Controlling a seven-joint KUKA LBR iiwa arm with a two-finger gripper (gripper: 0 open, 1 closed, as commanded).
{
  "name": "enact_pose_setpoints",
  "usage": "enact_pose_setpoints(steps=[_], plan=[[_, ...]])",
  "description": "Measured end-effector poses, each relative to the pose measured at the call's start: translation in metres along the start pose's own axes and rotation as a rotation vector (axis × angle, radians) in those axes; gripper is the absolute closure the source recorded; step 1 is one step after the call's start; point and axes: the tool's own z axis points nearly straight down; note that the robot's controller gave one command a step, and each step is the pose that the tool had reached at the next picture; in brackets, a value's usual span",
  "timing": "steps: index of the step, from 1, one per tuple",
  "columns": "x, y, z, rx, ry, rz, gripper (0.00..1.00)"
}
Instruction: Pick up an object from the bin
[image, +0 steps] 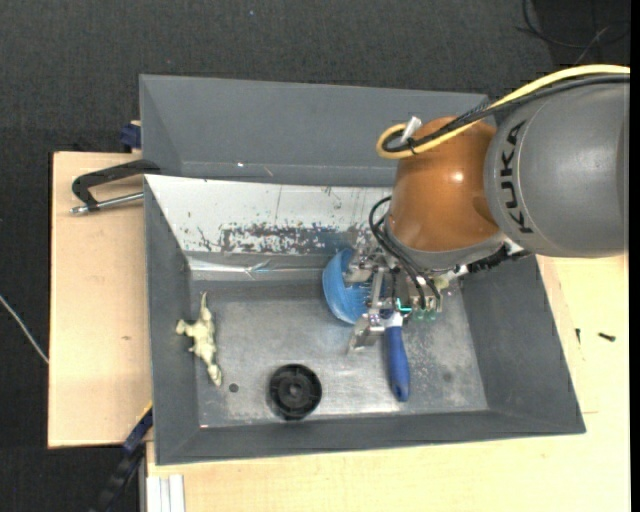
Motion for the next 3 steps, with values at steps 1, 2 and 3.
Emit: enact_pose_setpoints(steps=[1,2,3], plan=[[-0.002,0.0,-0.005,-0.001,-0.008,0.001,1.0],[0.025,0.014,-0.095,-0.001,-0.02,-0.03,1.0],[0.015,0.042,-0.096,0.001,-0.014,-0.349,1.0]])
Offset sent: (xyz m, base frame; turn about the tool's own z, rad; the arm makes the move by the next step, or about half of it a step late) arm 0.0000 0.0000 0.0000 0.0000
